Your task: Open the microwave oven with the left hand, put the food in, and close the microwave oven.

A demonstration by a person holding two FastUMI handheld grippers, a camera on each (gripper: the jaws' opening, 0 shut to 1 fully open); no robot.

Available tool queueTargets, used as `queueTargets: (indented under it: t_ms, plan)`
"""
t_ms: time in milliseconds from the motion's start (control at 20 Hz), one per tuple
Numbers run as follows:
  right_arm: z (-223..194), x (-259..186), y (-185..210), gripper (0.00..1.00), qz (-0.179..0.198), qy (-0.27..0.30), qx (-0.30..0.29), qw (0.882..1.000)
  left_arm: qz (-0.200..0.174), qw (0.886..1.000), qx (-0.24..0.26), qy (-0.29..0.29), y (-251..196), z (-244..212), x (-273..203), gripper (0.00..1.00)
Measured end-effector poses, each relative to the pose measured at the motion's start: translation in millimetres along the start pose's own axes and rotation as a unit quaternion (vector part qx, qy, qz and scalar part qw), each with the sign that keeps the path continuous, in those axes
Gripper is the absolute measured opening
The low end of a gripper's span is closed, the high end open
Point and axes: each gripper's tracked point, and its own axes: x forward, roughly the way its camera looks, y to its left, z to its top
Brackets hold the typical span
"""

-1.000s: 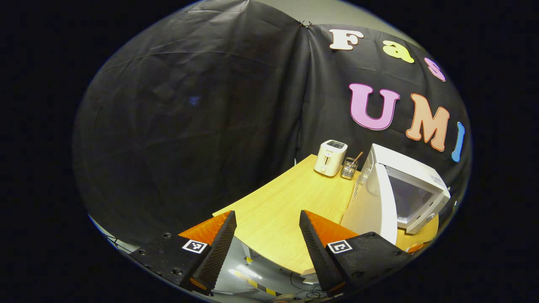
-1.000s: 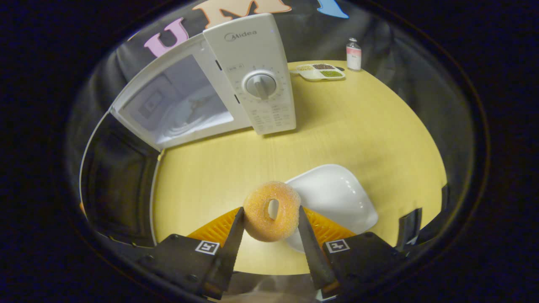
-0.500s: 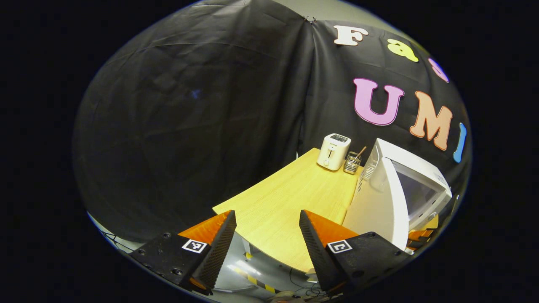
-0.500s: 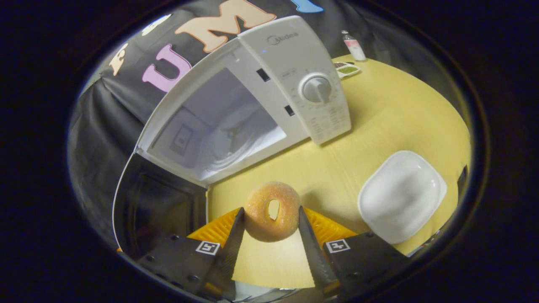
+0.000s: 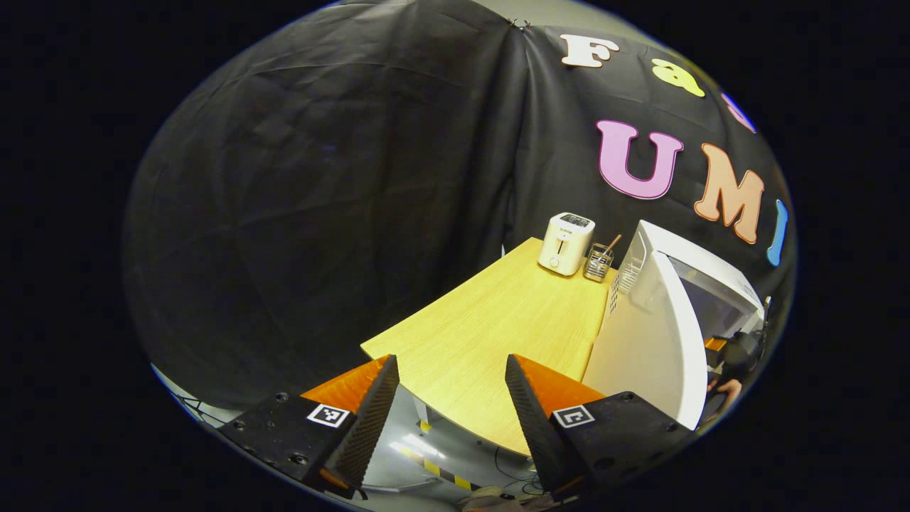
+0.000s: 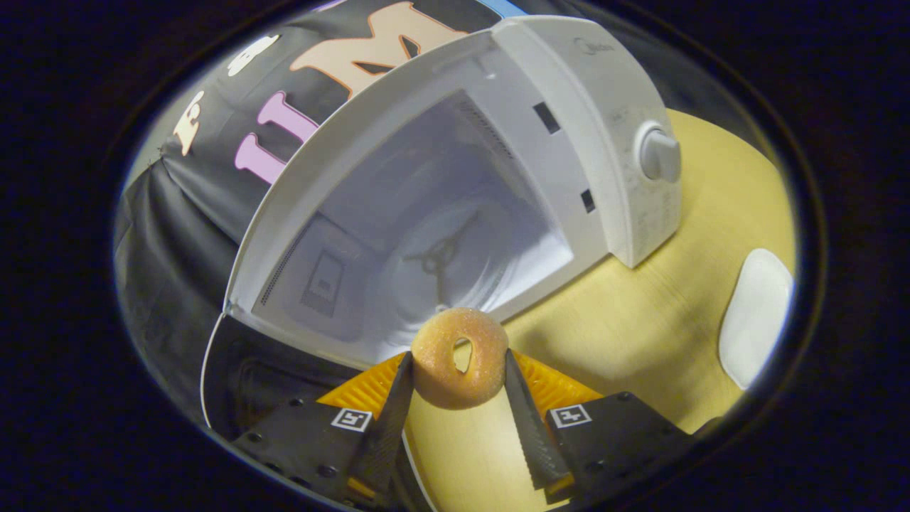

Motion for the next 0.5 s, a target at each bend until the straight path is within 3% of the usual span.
queueTargets:
  t_ms: [150, 200, 500]
  plan:
    - [15.4, 25.4, 15.5, 0.75, -0.008, -0.036, 0.000, 0.999, -0.001, 1.000, 0.000, 0.005, -1.1, -2.1, 3.3, 0.89]
    - [17.6, 32.8, 19.4, 0.69, -0.011, -0.045, 0.000, 0.999, -0.001, 1.000, 0.002, 0.006, -2.3, -3.1, 5.7, 0.89]
    - [40.4, 60.4, 32.7, 0.69, -0.023, -0.099, 0.012, 0.995, 0.002, 1.000, 0.019, 0.021, -9.7, -9.1, 13.1, 0.89]
